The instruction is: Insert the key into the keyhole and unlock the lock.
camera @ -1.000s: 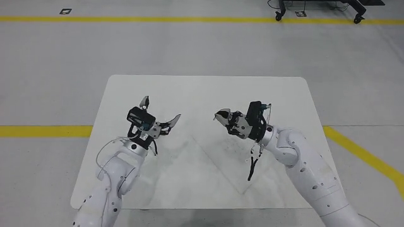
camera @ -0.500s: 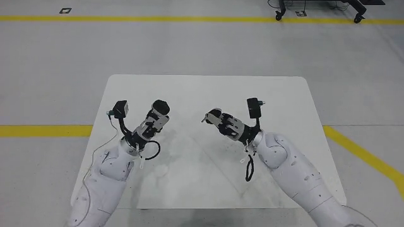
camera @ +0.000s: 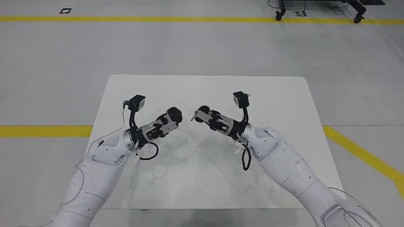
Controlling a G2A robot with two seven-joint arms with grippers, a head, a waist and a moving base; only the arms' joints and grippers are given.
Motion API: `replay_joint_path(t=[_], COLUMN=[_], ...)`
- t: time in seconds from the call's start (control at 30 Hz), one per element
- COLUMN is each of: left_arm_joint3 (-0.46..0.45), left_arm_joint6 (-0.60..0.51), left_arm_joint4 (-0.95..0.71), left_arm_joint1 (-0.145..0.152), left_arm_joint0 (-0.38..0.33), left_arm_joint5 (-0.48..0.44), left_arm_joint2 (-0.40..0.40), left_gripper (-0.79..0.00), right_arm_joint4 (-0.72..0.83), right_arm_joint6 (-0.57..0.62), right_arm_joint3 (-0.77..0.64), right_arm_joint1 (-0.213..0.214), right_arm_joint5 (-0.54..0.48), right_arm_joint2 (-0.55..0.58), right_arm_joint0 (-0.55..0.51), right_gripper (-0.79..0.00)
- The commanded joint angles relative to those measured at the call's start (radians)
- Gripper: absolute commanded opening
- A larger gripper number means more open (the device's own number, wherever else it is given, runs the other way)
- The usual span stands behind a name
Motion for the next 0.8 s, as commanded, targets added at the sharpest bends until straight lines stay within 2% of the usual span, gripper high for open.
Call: replay_joint_path(t=[0.0,0.13,0.23,0.47,0.57,0.67,0.7,0.77], left_arm_joint3=[0.003,0.003,0.004,0.019,0.022,0.029,0.034,0.039], left_arm_joint6=[0.0,0.0,0.0,0.0,0.0,0.0,0.0,0.005], left_arm_joint4=[0.027,0.032,0.03,0.043,0.046,0.051,0.054,0.061], left_arm_joint1=[0.004,0.006,0.008,0.009,0.008,0.007,0.006,0.004], left_arm_joint0=[-0.006,-0.01,-0.013,-0.023,-0.026,-0.029,-0.03,-0.033], left_arm_joint5=[0.0,0.0,0.0,0.0,0.0,0.0,0.0,0.0], left_arm_joint2=[0.011,0.028,0.036,0.043,0.044,0.045,0.044,0.043], left_gripper=[-0.449,-0.437,-0.505,-0.48,-0.597,-0.625,-0.662,-0.785], right_arm_joint4=[0.017,0.035,0.018,0.011,0.006,0.0,-0.003,-0.007], right_arm_joint6=[0.012,0.03,0.032,0.031,0.036,0.041,0.042,0.043], right_arm_joint3=[0.007,0.019,0.034,0.04,0.042,0.049,0.051,0.055], right_arm_joint1=[-0.004,-0.011,-0.017,-0.027,-0.03,-0.033,-0.035,-0.037], right_arm_joint5=[0.0,0.0,0.0,0.0,0.0,0.0,0.0,0.0], right_arm_joint2=[-0.006,-0.019,-0.024,-0.026,-0.026,-0.029,-0.029,-0.03], right_arm_joint0=[0.007,0.014,0.02,0.024,0.026,0.029,0.03,0.032], right_gripper=[-0.785,-0.785,-0.785,-0.785,-0.785,-0.785,-0.785,-0.785])
